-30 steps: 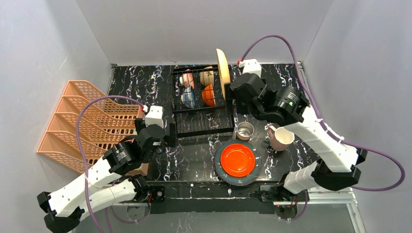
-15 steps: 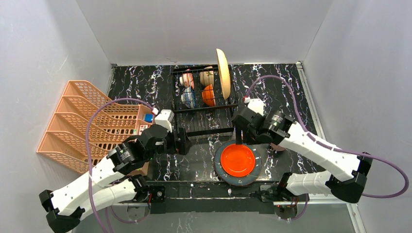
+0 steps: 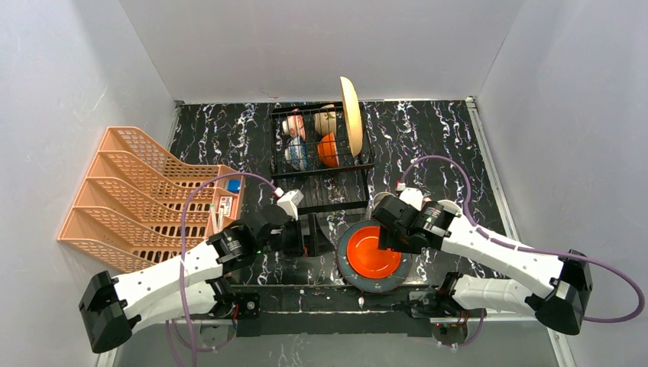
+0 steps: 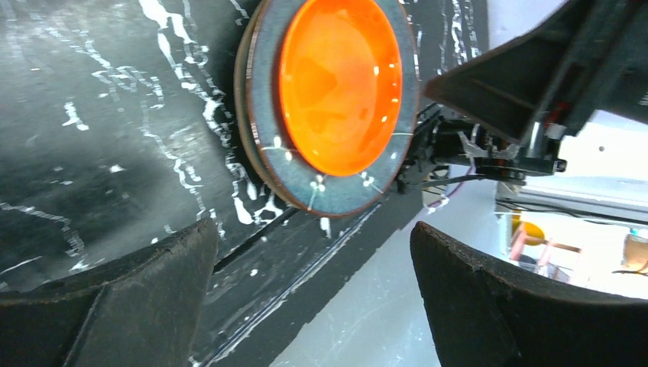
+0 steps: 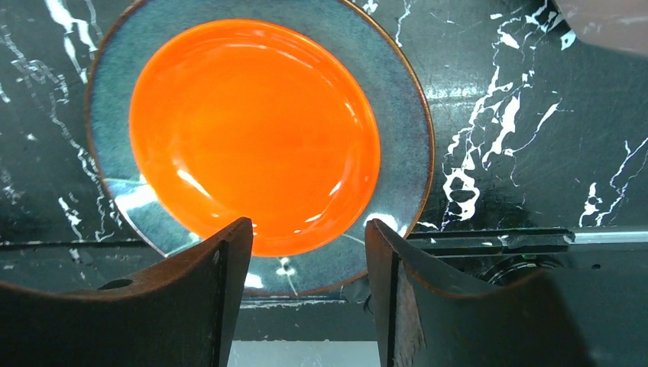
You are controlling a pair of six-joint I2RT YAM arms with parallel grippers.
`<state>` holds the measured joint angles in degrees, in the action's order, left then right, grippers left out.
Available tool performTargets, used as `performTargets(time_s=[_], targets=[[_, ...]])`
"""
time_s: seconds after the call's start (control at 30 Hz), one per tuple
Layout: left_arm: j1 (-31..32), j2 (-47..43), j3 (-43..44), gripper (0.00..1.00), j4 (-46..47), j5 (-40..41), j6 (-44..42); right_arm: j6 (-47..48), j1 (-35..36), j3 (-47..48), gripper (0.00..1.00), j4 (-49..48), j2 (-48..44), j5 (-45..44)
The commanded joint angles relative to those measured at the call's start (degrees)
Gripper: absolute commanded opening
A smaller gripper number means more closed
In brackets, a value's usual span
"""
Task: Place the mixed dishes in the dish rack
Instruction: Pick up the plate from the corner of the board.
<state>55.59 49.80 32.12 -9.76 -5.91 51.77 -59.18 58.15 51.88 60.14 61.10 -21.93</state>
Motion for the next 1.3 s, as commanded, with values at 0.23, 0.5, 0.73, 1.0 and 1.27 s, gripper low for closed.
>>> performTargets(time_s=[0.23, 0.5, 0.73, 1.0, 1.27], targets=[[3.5, 9.4, -3.0, 0.89, 20.7, -5.2, 7.8, -5.9, -5.9, -9.2, 0.61, -7.4, -3.9, 1.0], [5.5, 18.6, -1.4, 0.86, 27.5, -6.0, 9.1, -5.7, -8.5, -12.6, 0.61, -9.4, -5.5, 2.4], [6.7, 23.1, -0.2, 0.85, 28.0, -5.0, 9.3, -6.8, -9.8, -16.0, 0.6, -11.4, -7.9, 3.6], [7.4, 27.3, 1.9, 0.83, 28.3, -4.8, 9.2, -8.0, -10.6, -19.1, 0.6, -13.9, -10.0, 5.8], [7.5, 29.1, 2.9, 0.77, 24.8, -1.4, 10.1, -10.5, -10.7, -22.6, 0.59, -14.6, -14.1, 6.8]])
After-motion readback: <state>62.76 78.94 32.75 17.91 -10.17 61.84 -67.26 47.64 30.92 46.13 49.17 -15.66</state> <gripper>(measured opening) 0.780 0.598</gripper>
